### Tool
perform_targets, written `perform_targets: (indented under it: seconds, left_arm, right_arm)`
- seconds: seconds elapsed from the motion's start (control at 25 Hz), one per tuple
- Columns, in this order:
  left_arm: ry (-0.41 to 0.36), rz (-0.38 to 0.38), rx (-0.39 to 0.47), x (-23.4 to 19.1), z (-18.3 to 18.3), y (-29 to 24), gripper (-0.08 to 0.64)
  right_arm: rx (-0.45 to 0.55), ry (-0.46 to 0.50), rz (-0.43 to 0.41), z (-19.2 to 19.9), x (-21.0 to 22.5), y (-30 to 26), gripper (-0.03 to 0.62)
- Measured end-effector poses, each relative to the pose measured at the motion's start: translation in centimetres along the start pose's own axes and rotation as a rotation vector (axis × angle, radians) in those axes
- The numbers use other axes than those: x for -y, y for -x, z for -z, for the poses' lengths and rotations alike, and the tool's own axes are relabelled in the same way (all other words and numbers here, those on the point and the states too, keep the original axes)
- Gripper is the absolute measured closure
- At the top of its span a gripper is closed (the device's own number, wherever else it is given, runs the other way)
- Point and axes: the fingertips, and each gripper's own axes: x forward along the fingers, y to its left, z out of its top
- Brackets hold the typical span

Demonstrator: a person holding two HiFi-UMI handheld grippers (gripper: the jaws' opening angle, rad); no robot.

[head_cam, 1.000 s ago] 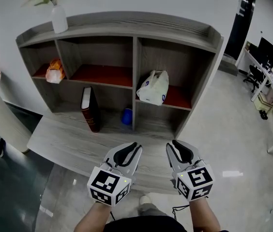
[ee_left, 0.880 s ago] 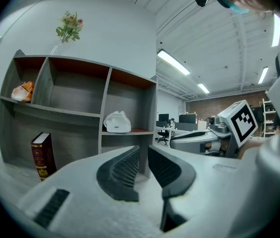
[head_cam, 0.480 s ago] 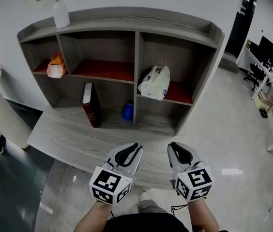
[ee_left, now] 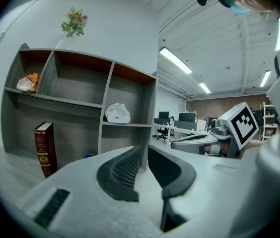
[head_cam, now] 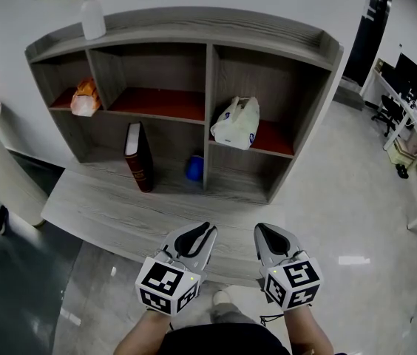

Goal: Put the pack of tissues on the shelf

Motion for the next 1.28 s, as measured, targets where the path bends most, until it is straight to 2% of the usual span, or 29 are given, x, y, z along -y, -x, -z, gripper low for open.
perform_targets:
  seconds: [0.48,1.28]
  left_arm:
    - [0.018,0.000,-0.017,0.2,1.1,0.1,0.518]
    - [0.010,-0.006,-0.028,-0.5,0.9,-0.6,0.518]
  right_arm:
    - [-0.029,-0.010,-0.005,1.2,-0.6,0.2,0.592]
    - [-0.023,-0.014,-0.026,0.4,-0.6,-0.7,0.592]
